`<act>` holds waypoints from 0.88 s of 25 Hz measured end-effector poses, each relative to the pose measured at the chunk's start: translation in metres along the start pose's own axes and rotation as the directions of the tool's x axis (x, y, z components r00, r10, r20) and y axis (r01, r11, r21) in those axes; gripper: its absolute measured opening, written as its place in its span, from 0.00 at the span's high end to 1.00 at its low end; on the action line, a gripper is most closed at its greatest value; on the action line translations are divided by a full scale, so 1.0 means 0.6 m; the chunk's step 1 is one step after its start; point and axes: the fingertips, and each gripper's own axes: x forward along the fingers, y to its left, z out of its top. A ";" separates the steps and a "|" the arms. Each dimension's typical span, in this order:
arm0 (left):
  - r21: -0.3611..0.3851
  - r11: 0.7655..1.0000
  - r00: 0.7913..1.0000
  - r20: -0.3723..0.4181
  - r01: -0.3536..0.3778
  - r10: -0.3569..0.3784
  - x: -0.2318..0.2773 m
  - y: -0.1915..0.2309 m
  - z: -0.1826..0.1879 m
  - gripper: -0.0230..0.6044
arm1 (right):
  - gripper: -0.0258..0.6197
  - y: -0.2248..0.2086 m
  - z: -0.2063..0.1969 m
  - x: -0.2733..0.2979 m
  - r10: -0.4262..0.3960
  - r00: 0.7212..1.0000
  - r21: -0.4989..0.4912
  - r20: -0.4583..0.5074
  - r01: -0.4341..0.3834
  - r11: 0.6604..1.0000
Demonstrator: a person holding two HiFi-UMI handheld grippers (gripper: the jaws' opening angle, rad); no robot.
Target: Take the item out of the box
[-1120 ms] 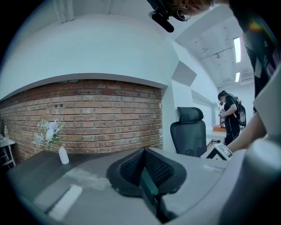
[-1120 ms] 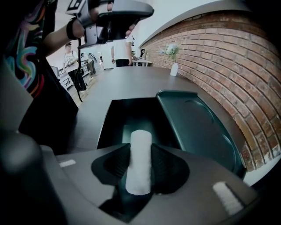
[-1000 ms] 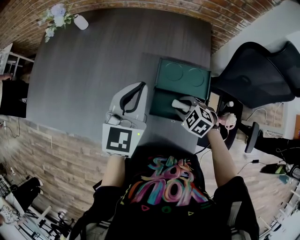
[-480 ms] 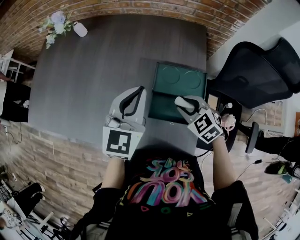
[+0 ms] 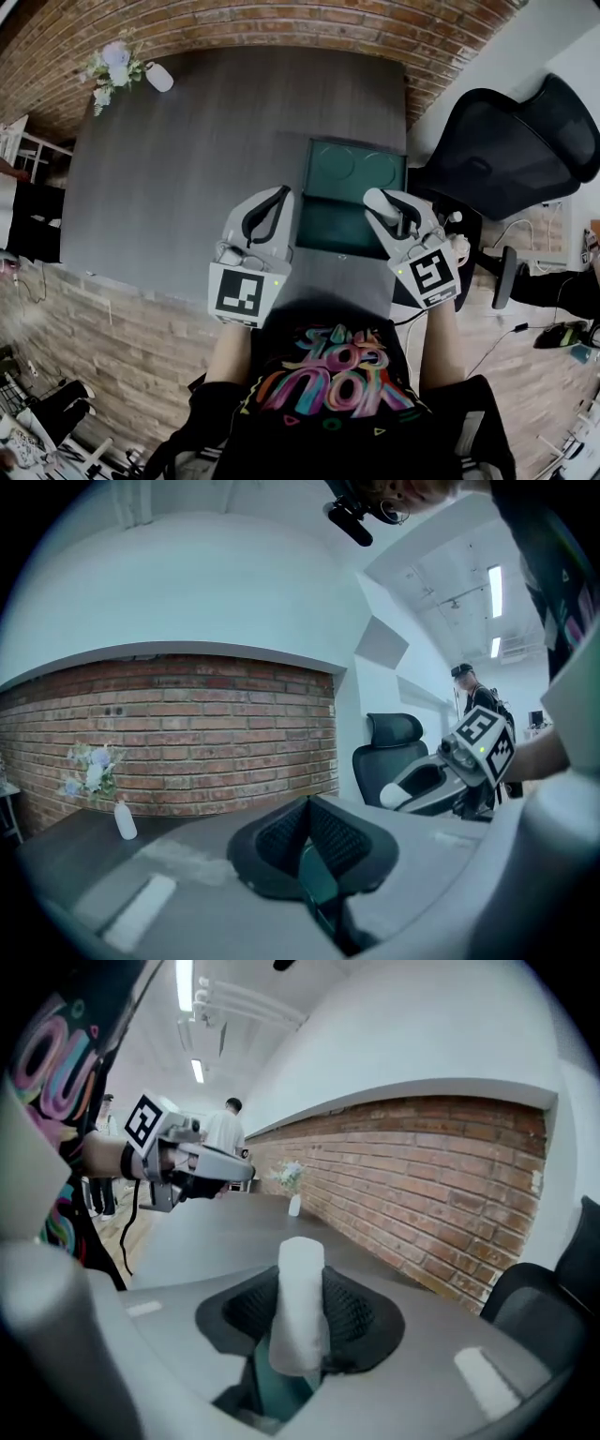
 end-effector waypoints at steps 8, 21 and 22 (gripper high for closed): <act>-0.003 1.000 0.999 0.011 0.031 -0.031 0.006 -0.010 0.007 0.96 | 0.74 -0.052 0.060 -0.082 -0.182 0.968 0.094 0.171 0.168 0.981; -0.009 0.998 0.998 0.023 0.056 -0.056 0.016 -0.017 0.014 0.96 | 0.74 -0.083 0.051 -0.163 -0.345 0.902 0.297 0.261 0.265 0.917; -0.008 0.998 0.998 0.023 0.056 -0.056 0.016 -0.017 0.013 0.96 | 0.74 -0.084 0.049 -0.166 -0.350 0.900 0.312 0.261 0.264 0.913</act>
